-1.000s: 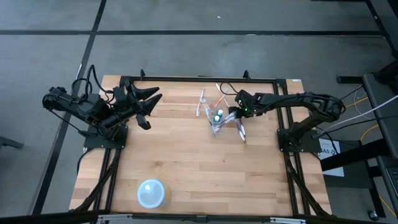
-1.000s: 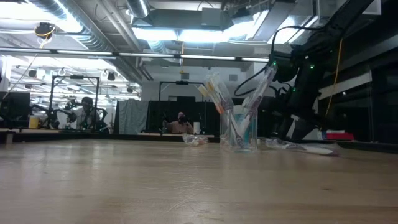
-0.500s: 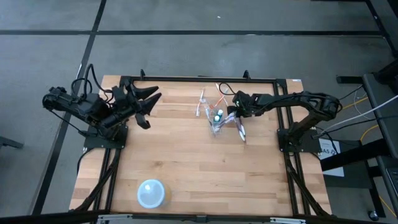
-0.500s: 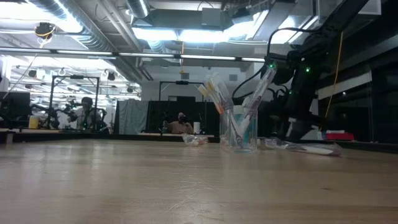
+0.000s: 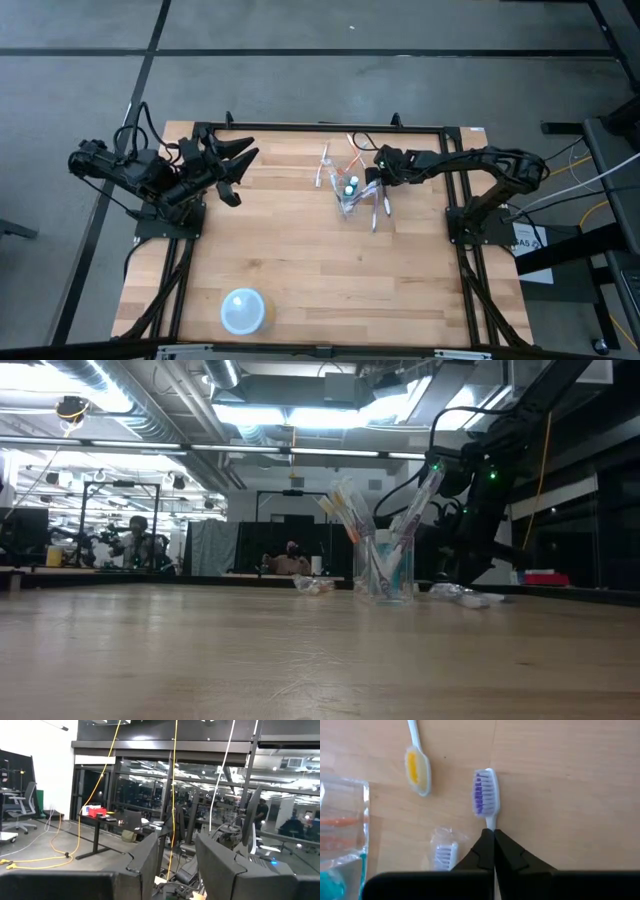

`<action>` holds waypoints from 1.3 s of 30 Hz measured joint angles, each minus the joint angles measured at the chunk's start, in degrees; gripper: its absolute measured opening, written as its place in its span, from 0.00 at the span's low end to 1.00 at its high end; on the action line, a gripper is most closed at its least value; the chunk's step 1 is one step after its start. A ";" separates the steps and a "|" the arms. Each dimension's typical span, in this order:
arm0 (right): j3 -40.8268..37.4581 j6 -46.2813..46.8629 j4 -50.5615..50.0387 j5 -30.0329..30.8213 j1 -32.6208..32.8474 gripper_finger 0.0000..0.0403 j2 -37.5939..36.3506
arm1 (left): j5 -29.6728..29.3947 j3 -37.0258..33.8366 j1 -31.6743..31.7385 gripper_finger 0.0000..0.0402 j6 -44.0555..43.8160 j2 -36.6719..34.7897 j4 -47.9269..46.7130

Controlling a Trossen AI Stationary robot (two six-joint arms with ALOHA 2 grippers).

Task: Pick & Place toothbrushing station
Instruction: Put the purple toothbrush into the transparent organizer

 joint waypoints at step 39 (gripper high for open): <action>-0.09 18.05 -15.76 21.44 23.58 0.06 -24.42 | 0.85 0.00 0.00 0.32 -0.13 0.00 0.00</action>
